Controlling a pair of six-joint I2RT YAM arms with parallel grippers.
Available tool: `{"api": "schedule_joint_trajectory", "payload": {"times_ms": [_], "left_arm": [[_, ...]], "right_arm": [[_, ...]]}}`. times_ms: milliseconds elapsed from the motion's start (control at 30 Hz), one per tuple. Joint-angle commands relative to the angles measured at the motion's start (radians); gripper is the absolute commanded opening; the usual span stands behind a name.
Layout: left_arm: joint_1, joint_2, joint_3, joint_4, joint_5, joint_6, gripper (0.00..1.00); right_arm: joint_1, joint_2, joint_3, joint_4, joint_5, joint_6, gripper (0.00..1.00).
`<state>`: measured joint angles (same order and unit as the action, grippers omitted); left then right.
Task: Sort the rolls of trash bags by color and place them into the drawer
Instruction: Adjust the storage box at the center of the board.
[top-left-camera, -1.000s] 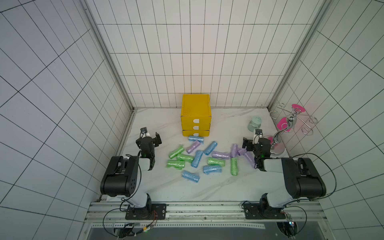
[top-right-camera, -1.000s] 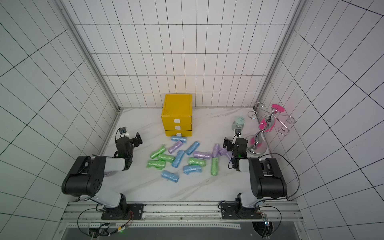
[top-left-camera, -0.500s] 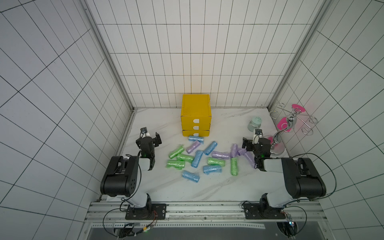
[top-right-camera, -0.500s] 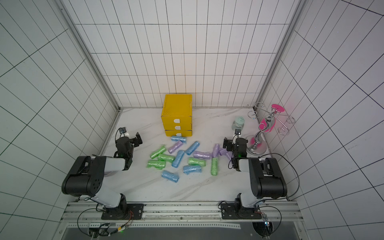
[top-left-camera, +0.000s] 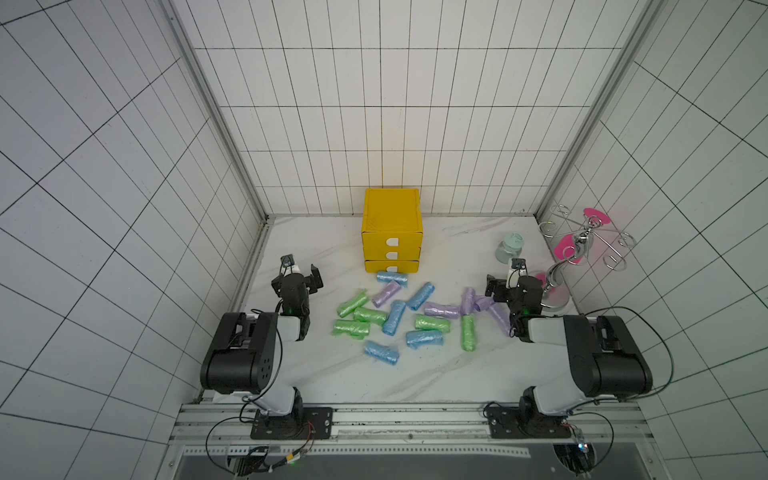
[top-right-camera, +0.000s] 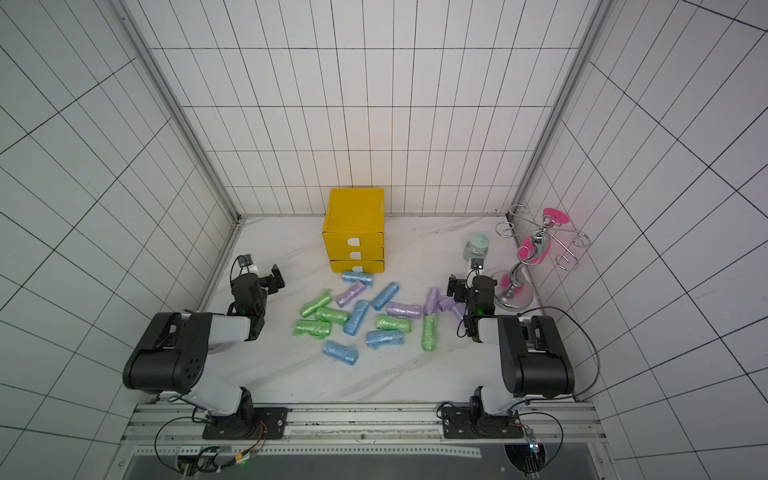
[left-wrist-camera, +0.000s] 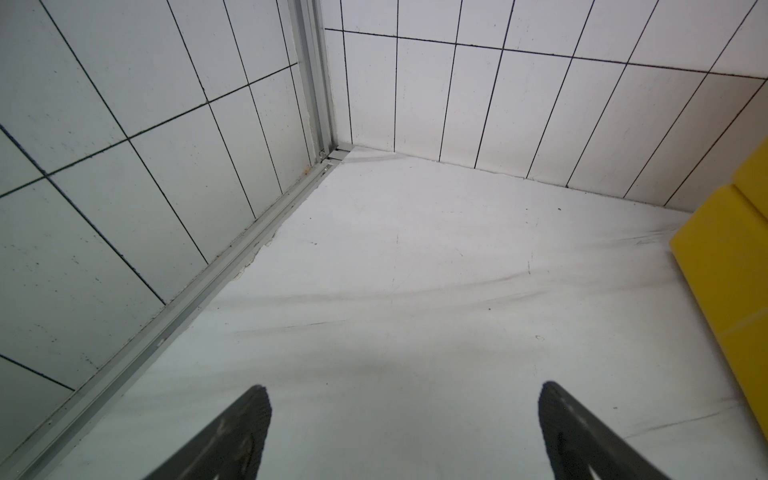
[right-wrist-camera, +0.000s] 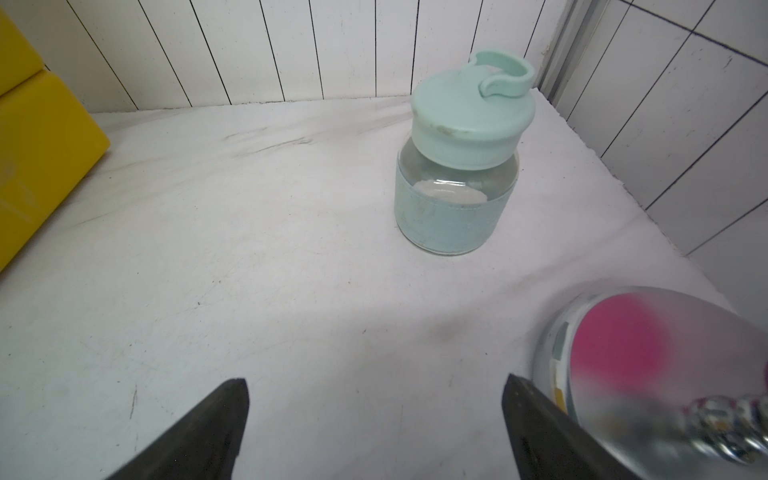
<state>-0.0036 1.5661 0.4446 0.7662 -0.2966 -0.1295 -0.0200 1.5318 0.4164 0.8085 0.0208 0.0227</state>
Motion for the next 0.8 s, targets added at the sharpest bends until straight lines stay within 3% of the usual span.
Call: {"api": "schedule_joint_trajectory", "payload": {"times_ms": [0, 100, 167, 233, 300, 367, 433, 500, 567, 667, 767], "left_arm": [[-0.004, -0.085, 0.060, -0.141, -0.129, -0.056, 0.97], [0.001, -0.129, 0.264, -0.604, -0.182, -0.194, 0.99], [-0.011, -0.133, 0.340, -0.728, -0.175, -0.250, 0.99], [-0.029, -0.156, 0.381, -0.790, -0.151, -0.291, 0.99], [-0.031, -0.189, 0.405, -0.834, -0.065, -0.367, 0.92], [-0.016, -0.218, 0.413, -0.841, 0.102, -0.438, 0.74], [-0.008, -0.232, 0.426, -0.857, 0.316, -0.496, 0.62], [-0.009, -0.227, 0.440, -0.869, 0.530, -0.557, 0.54], [-0.022, -0.218, 0.449, -0.876, 0.671, -0.596, 0.46], [-0.068, -0.235, 0.438, -0.910, 0.734, -0.617, 0.43], [-0.112, -0.293, 0.405, -0.938, 0.713, -0.594, 0.43]], "right_arm": [[0.002, -0.122, 0.009, -0.088, 0.075, 0.029, 0.99], [0.002, -0.269, 0.075, -0.366, 0.124, 0.150, 0.99], [0.004, -0.352, 0.060, -0.385, 0.045, 0.206, 0.99], [-0.001, -0.431, 0.046, -0.428, 0.019, 0.402, 0.99], [0.004, -0.482, 0.065, -0.487, -0.133, 0.453, 0.99], [0.019, -0.482, 0.127, -0.596, -0.268, 0.491, 0.90], [0.039, -0.453, 0.183, -0.655, -0.395, 0.524, 0.71], [0.093, -0.410, 0.229, -0.686, -0.454, 0.558, 0.49], [0.173, -0.356, 0.289, -0.729, -0.444, 0.560, 0.35], [0.306, -0.237, 0.406, -0.795, -0.416, 0.542, 0.32], [0.366, -0.112, 0.511, -0.812, -0.359, 0.565, 0.32]]}}
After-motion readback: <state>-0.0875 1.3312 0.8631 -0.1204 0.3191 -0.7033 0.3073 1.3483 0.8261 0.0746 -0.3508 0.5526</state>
